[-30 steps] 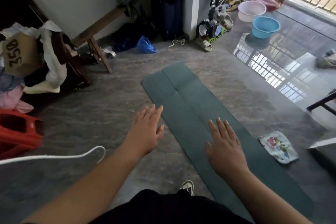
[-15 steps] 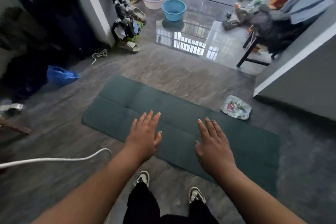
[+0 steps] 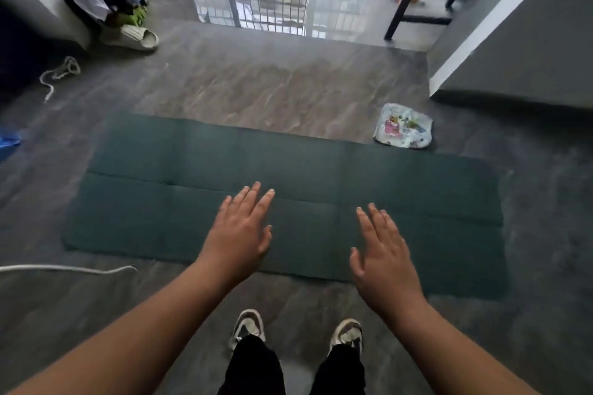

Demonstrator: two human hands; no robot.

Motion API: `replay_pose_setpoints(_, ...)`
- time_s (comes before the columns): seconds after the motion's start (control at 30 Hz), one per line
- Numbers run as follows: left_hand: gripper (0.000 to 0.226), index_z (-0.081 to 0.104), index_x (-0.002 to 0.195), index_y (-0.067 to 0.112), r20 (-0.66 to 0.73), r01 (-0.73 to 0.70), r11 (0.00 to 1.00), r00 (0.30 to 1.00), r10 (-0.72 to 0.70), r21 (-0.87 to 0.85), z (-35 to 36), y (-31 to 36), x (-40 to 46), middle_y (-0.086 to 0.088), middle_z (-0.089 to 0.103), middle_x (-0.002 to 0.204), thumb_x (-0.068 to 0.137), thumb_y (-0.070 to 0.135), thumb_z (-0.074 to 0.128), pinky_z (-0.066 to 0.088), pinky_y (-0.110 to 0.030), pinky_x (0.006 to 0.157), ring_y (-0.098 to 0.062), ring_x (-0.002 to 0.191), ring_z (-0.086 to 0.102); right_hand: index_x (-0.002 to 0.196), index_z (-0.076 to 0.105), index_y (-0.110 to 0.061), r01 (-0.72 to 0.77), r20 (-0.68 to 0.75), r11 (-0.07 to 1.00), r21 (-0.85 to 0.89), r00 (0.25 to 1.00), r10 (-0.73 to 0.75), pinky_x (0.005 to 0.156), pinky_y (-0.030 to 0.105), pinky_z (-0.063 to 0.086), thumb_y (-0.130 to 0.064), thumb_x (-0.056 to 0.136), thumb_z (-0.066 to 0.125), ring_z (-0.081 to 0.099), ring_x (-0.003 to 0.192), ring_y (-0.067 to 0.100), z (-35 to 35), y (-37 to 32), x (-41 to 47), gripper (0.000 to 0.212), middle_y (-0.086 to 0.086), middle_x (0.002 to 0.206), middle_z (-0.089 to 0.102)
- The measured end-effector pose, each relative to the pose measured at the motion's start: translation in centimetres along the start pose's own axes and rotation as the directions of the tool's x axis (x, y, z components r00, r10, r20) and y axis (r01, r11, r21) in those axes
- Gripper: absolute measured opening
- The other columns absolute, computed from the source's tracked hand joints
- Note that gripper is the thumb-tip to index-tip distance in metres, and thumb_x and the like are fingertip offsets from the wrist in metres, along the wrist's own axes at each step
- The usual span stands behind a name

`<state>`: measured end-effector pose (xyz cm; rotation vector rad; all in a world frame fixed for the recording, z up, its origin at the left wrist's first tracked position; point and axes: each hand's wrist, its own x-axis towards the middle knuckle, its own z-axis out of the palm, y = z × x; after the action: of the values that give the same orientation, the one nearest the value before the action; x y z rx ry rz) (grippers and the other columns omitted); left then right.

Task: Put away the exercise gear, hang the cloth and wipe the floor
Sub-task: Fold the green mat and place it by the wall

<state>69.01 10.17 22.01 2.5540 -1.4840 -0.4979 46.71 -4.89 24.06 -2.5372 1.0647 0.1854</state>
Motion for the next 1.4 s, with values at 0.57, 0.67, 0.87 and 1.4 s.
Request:
replay_pose_setpoints(0.57, 0.077, 0.023, 0.151, 0.018, 0.26, -0.387, 0.886, 0.91, 0.323, 0.254, 47.2, -12.8, 10.3, -0.015, 0.026, 0.157, 0.086, 0.051, 0.047, 0.022, -0.054, 0.116, -0.035, 0.145, 0.023, 0.153, 0.026, -0.016, 0.436, 0.192, 0.866, -0.244, 0.897, -0.397, 0.116, 0.045, 0.018, -0.044, 0.086, 0.045, 0.019, 0.148, 0.029, 46.7, 19.5, 13.0, 0.075, 0.011, 0.16, 0.022)
replay_pose_setpoints(0.67, 0.085, 0.005, 0.153, 0.02, 0.393, -0.431, 0.871, 0.862, 0.32, 0.236, 50.3, -13.6, 8.7, -0.014, 0.008, 0.161, 0.089, 0.061, 0.042, 0.01, -0.055, 0.118, -0.035, 0.148, 0.004, 0.153, 0.022, -0.014, 0.45, 0.307, 0.856, -0.256, 0.877, -0.369, 0.115, 0.046, 0.015, -0.061, 0.086, 0.041, 0.016, 0.148, 0.033, 49.4, 21.6, 11.8, 0.085, 0.018, 0.159, 0.021)
replay_pose_setpoints(0.87, 0.093, -0.016, 0.151, 0.026, 0.603, -0.465, 0.847, 0.762, 0.235, 0.258, 51.8, -13.2, 8.6, -0.01, -0.02, 0.16, 0.089, 0.066, 0.041, -0.001, -0.06, 0.116, -0.033, 0.146, -0.018, 0.155, 0.012, -0.014, 0.506, 0.474, 0.816, -0.278, 0.811, -0.341, 0.119, 0.044, 0.008, -0.067, 0.074, 0.058, 0.009, 0.148, 0.037, 50.9, 23.5, 10.7, 0.107, 0.023, 0.159, 0.01)
replay_pose_setpoints(1.4, 0.091, -0.012, 0.151, 0.029, 0.562, -0.486, 0.858, 0.762, 0.323, 0.166, 50.1, -11.7, 6.7, -0.007, -0.003, 0.163, 0.086, 0.067, 0.039, 0.012, -0.055, 0.117, -0.03, 0.149, 0.002, 0.094, 0.067, -0.008, 0.471, 0.285, 0.851, -0.233, 0.869, -0.404, 0.052, 0.035, 0.057, -0.024, 0.073, 0.046, 0.071, 0.077, 0.028, 48.1, 22.3, 10.7, 0.033, 0.01, 0.089, 0.072)
